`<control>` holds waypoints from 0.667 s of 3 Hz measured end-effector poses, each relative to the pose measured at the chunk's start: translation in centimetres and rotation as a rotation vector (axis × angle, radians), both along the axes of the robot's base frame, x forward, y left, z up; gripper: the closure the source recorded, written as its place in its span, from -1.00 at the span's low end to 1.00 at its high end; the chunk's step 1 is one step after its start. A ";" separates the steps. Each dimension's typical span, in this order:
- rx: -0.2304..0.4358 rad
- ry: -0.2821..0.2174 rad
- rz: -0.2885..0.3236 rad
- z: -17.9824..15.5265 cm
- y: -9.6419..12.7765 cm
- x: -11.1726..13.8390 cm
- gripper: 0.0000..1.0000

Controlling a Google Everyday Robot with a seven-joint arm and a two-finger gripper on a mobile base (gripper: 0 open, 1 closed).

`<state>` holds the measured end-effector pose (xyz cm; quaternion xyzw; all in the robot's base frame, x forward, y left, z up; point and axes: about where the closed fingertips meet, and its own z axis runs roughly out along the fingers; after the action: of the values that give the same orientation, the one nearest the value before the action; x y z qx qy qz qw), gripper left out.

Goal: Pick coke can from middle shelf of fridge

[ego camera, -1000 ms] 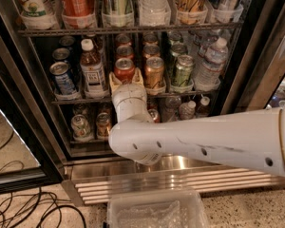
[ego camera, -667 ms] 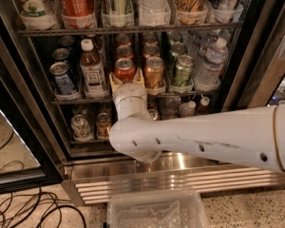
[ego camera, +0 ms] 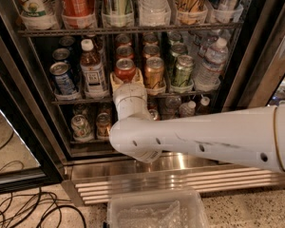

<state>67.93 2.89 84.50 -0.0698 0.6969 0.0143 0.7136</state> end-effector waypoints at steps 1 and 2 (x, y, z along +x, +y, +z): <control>0.004 -0.020 0.006 0.9 0.0 -0.5 0.98; 0.025 -0.069 0.053 2.9 0.5 -1.7 1.00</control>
Offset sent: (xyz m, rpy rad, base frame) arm -0.0341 0.0135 0.0536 0.0547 -0.1394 0.1267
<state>66.24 3.41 87.37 -0.0796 0.6697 0.0396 0.7373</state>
